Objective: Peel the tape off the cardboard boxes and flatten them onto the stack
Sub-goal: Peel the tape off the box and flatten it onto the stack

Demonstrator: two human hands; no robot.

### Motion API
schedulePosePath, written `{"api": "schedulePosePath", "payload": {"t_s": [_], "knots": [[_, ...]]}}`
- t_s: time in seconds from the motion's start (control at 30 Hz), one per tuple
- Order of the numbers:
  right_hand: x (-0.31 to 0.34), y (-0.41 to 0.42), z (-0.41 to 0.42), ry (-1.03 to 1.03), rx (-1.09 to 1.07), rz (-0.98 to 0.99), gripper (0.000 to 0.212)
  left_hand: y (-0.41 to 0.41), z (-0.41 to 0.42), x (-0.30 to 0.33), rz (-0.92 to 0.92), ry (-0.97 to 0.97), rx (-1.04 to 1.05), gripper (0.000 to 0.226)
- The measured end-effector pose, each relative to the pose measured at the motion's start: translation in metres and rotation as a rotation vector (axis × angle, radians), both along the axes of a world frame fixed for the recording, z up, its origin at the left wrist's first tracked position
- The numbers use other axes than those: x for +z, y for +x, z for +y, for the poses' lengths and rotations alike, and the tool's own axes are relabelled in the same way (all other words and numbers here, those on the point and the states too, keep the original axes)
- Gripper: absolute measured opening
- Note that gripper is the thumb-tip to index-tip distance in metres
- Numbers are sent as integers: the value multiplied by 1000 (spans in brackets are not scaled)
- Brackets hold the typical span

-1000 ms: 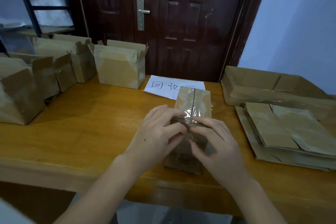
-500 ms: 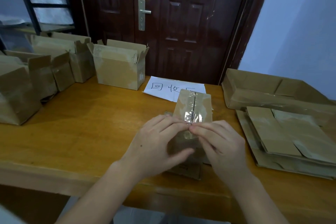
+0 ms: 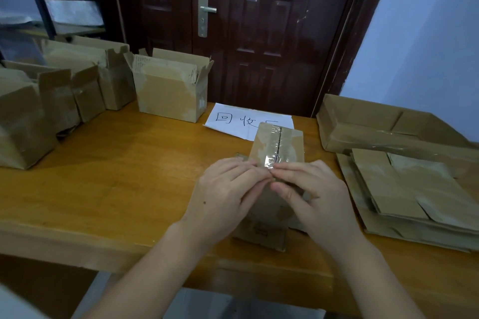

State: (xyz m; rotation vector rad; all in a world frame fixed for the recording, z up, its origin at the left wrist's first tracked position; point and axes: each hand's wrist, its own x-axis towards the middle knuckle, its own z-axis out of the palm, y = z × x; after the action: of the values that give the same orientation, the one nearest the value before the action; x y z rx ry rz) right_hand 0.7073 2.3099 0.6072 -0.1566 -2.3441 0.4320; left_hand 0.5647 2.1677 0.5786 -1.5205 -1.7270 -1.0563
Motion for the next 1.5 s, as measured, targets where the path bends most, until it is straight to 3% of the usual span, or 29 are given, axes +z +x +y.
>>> {"api": "schedulePosePath", "payload": {"t_s": [0.13, 0.3, 0.47, 0.57, 0.83, 0.93, 1.07, 1.2, 1.33, 1.5], "knots": [[5, -6, 1, 38, -24, -44, 27, 7, -6, -8, -124, -106, 59, 49], [14, -23, 0, -65, -91, 56, 16, 8, 4, -8, -146, -239, 195, 84], [26, -58, 3, -207, -104, 28, 12, -7, 23, -9, -277, -256, 188, 95], [23, -66, 1, -191, -123, 45, 15, -13, 26, -9, -338, -244, 210, 105], [24, -64, 0, -245, -89, 71, 14, -20, 26, -9, -377, -245, 185, 105], [28, -58, -2, -168, -26, -55, 15, -22, 23, -8, -398, -259, 155, 102], [31, -54, -5, -4, 27, -249, 30, -26, 18, -8, -433, -219, 64, 77], [31, -54, -8, -127, 39, -141, 18, -31, 13, -3, -433, -273, 26, 81], [29, -47, -5, -318, 64, -122, 28, -48, 1, 8, -236, -407, 33, 69], [26, -40, 3, -276, 33, -117, 23, -51, -2, 31, 109, -456, -18, 50]]}}
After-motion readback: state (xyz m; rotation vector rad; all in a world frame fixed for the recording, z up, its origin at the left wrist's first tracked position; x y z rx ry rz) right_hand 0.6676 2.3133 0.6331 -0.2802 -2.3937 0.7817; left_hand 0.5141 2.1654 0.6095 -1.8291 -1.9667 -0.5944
